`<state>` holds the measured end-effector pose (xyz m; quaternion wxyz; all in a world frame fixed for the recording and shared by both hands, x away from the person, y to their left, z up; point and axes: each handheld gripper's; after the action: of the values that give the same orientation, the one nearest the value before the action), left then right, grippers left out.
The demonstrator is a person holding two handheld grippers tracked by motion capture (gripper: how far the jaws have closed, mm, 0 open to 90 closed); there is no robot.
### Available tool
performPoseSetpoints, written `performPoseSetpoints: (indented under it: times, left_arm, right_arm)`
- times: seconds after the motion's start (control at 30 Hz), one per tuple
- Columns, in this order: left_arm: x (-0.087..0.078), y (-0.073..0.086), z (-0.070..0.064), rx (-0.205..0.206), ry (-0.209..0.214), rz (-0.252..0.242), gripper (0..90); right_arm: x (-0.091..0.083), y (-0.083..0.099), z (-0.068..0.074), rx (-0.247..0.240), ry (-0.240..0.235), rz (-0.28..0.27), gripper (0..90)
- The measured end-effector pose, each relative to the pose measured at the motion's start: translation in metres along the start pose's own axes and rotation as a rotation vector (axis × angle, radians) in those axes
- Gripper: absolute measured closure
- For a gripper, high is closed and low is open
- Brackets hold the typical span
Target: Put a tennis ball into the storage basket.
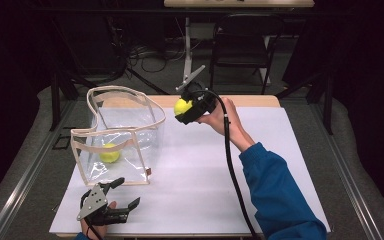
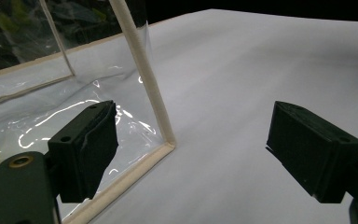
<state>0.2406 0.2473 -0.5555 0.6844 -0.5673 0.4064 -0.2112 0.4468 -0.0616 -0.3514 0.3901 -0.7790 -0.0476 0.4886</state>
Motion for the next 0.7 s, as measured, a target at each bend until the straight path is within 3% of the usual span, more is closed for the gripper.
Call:
performPoseSetpoints:
  times: [0.7]
  left_arm:
    - [-0.0007, -0.0004, 0.0002, 0.005, 0.004, 0.007, 16.0]
  right_arm:
    - [-0.001, -0.01, 0.0046, -0.008, 0.006, -0.027, 26.5]
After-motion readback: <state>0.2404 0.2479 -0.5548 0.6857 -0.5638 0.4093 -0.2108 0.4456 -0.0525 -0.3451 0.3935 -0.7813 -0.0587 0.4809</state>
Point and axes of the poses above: each handheld gripper's, and its own axes: x roughly forward along the jaws, y roughly out of its underside, z roughly to its left, and after that the axes turned 5 degrees about y, right-handed
